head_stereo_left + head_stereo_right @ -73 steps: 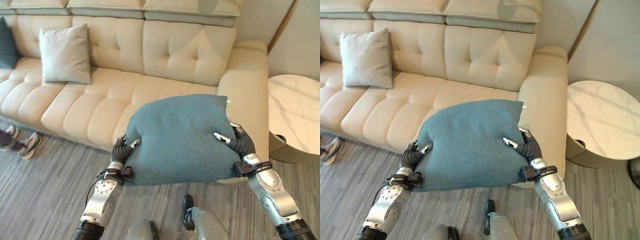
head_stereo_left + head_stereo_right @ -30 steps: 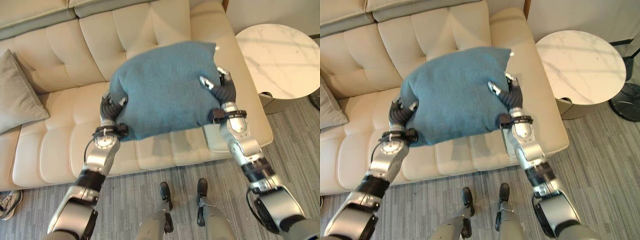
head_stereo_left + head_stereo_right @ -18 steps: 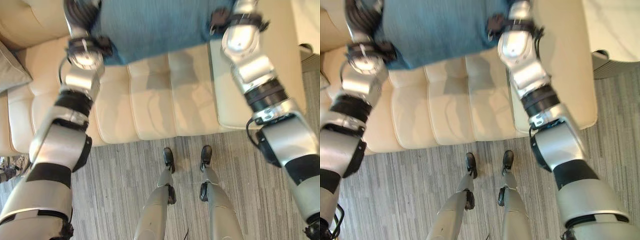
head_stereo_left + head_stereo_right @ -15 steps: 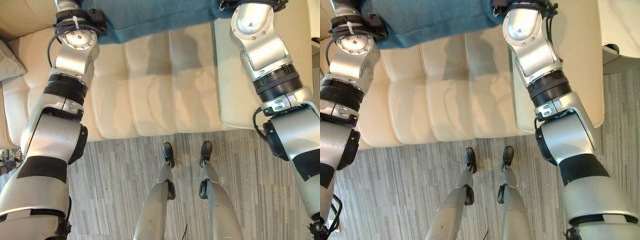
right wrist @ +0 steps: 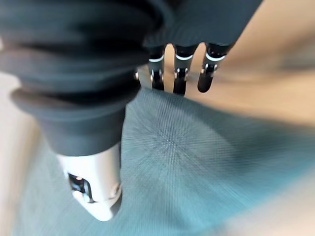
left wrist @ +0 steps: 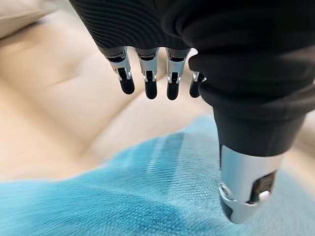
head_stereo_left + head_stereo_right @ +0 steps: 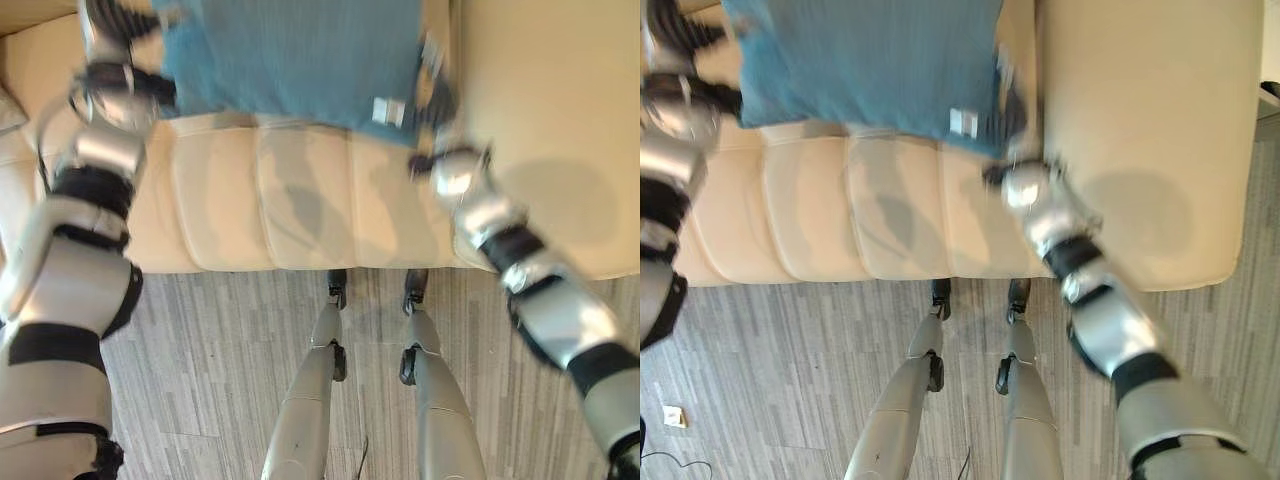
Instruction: Pick up all the scattered cushions and arrange them neatly on the sofa.
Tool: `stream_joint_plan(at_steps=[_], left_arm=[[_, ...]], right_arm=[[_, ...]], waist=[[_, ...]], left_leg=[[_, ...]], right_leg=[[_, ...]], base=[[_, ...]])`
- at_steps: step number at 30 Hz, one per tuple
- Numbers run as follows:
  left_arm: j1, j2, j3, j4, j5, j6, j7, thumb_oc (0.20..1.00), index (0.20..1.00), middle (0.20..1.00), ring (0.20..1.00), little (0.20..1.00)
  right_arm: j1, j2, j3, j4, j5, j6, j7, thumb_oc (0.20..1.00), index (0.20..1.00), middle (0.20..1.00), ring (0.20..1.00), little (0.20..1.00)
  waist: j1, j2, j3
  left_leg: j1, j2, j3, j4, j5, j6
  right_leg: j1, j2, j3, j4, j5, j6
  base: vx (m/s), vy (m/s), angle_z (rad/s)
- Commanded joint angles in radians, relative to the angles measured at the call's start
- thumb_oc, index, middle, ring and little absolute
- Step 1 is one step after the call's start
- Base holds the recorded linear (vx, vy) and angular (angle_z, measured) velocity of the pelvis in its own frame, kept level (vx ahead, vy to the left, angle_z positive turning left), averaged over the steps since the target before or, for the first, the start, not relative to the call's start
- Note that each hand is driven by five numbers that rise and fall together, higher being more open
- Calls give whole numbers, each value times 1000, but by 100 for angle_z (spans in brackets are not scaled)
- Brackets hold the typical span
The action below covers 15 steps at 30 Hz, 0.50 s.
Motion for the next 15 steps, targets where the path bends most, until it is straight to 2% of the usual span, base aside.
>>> stream_joint_plan(at_steps=[1,2,5,9,12,15], left_arm=[[-91,32,36,13,18,-31,5,1000,1000,1000,1000,1000],[-1,31,93,-25,-11,-42,2,1000,1000,1000,1000,1000],[103,44,163,-105,-40,-62,5,1000,1000,1000,1000,1000],[191,66,220,-217,-46,-84,4,1000,1000,1000,1000,1000],[299,77,291,-392,-38,-119,3,1000,1000,1000,1000,1000],[384,74,332,-495,-24,-136,-13,1000,1000,1000,1000,1000]], right_arm=[[-164,59,-35,-11,-13,-72,20,1000,1000,1000,1000,1000],[-134,39,-59,-38,5,-74,26,1000,1000,1000,1000,1000],[-105,3,-101,-88,34,-77,26,1000,1000,1000,1000,1000],[-71,-50,-158,-167,53,-84,28,1000,1000,1000,1000,1000],[-8,-135,-221,-314,30,-90,39,1000,1000,1000,1000,1000],[53,-168,-250,-396,23,-91,59,1000,1000,1000,1000,1000]], waist=[[15,-21,21],[14,-27,25],[12,-28,29],[10,-31,29],[11,-39,18],[9,-41,9]], left_leg=[[84,-27,30,-7,-229,-82],[93,-25,33,-7,-231,-83],[115,-24,35,-7,-237,-84],[149,-24,38,-7,-246,-85],[199,-26,40,-7,-256,-88],[237,-27,43,-7,-264,-88]], right_leg=[[36,0,11,-86,-17,115],[41,0,11,-86,-17,113],[62,0,10,-87,-20,110],[91,-3,5,-87,-22,108],[144,-4,-3,-89,-31,107],[184,-8,-8,-90,-37,106]], base=[[-22,19,-5],[-29,20,-3],[-34,18,-9],[-37,6,-17],[-47,-13,-13],[0,0,0]])
